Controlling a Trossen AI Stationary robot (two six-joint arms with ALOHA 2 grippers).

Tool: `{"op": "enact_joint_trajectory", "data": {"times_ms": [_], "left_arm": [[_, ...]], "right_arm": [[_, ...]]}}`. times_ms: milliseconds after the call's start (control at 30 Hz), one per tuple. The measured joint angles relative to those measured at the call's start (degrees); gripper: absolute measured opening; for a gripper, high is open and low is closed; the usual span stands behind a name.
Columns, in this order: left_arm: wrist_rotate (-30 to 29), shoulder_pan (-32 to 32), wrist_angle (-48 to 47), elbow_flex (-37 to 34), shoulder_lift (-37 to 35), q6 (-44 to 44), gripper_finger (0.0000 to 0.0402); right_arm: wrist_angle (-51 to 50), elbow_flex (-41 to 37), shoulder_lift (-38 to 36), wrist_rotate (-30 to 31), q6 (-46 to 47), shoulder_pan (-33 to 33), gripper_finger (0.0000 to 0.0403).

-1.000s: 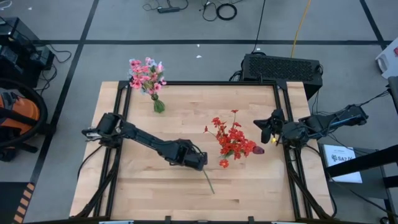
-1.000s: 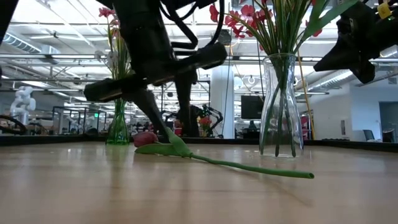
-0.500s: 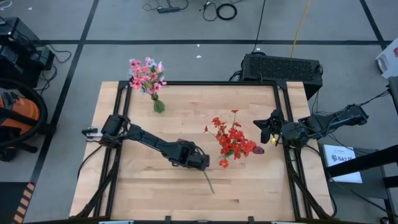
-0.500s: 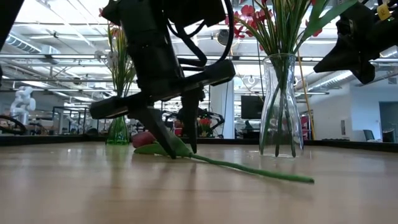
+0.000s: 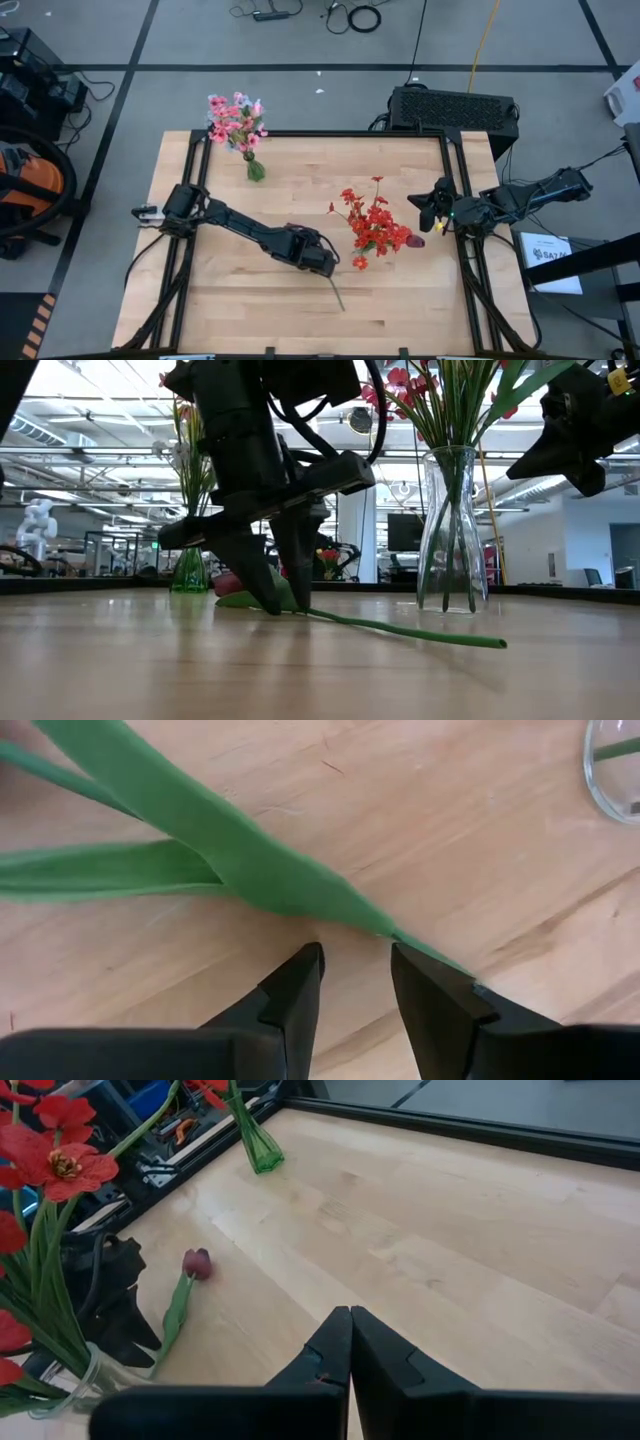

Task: Sort flowers into vase by color
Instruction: Put the red flower into the transparent vase

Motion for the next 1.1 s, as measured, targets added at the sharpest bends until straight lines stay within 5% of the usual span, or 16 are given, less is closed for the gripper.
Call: {"op": "enact_joint_trajectory", "data": {"times_ms": [333,567,1100], "left_arm": [[2.2,0.3,0.9,-0.2,-0.2,-2.0,0.0072],[3.4,0.3,2.4,-0.2,-0.2,-12.0,0.0068],[5.4,0.3,0.5,0.0,-0.2,-10.5,0.0068]], "right_arm": [[0.0,0.0,0.0,0.0,0.1,0.0,0.0000],[0.0,0.0,0.0,0.0,0.1,0.0,0.0000],[0.0,0.0,0.0,0.0,0.1,0.0,0.0000]]}}
